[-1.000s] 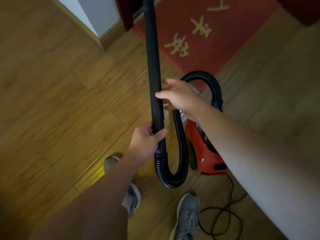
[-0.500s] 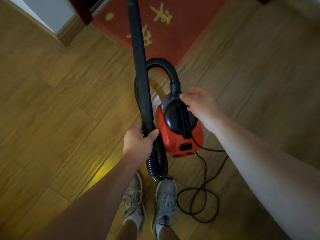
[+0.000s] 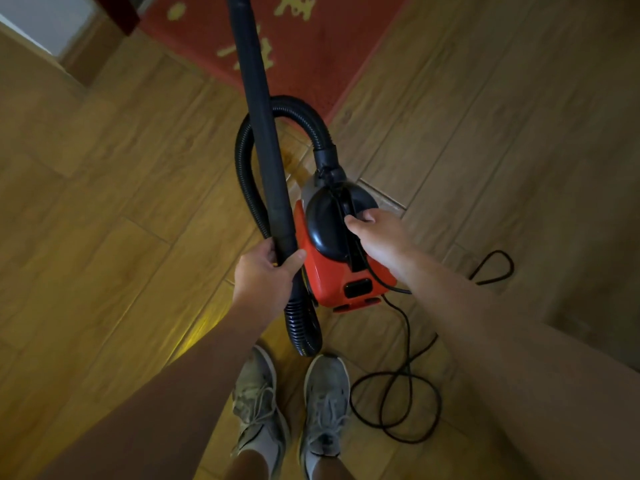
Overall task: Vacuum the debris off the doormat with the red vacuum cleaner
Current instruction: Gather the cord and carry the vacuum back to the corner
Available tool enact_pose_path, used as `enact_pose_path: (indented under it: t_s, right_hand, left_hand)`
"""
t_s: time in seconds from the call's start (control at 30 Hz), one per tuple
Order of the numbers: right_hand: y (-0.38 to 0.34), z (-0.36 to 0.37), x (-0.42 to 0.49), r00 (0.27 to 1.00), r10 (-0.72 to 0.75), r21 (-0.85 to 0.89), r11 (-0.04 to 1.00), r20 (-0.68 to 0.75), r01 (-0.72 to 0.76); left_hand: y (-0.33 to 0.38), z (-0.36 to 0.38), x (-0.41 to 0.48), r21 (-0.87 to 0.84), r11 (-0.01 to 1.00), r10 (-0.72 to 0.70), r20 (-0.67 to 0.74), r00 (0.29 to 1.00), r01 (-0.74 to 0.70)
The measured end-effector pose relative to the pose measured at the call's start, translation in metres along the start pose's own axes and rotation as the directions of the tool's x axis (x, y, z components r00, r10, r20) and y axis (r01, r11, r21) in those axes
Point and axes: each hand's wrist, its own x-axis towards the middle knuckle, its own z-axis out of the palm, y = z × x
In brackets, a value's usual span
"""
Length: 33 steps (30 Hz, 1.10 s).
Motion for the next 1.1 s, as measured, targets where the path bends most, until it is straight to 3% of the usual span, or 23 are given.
enact_pose_path:
  t_s: [0.3, 0.6, 1.1]
  right_hand:
    - [0.007, 0.015, 0.008, 0.998, 0.064, 0.215, 0.974, 0.018, -0.067]
    - [-0.001, 0.021, 0.006, 0.993, 0.095, 0.179, 0.98, -0.065, -0.082]
    - [-0.054, 0.0, -0.06, 0.998, 0.035, 0.157, 0.987, -0.049, -0.027]
  left_hand:
    - [-0.006, -0.004, 0.01, -0.001, 1.0, -0.015, 0.006, 1.0, 0.015]
    - [-0.003, -0.016, 0.009, -0.03, 0.999, -0.014, 0.001, 1.0, 0.014]
    - [0.017, -0.068, -0.026, -0.047, 0.998, -0.036, -0.045, 0.998, 0.034]
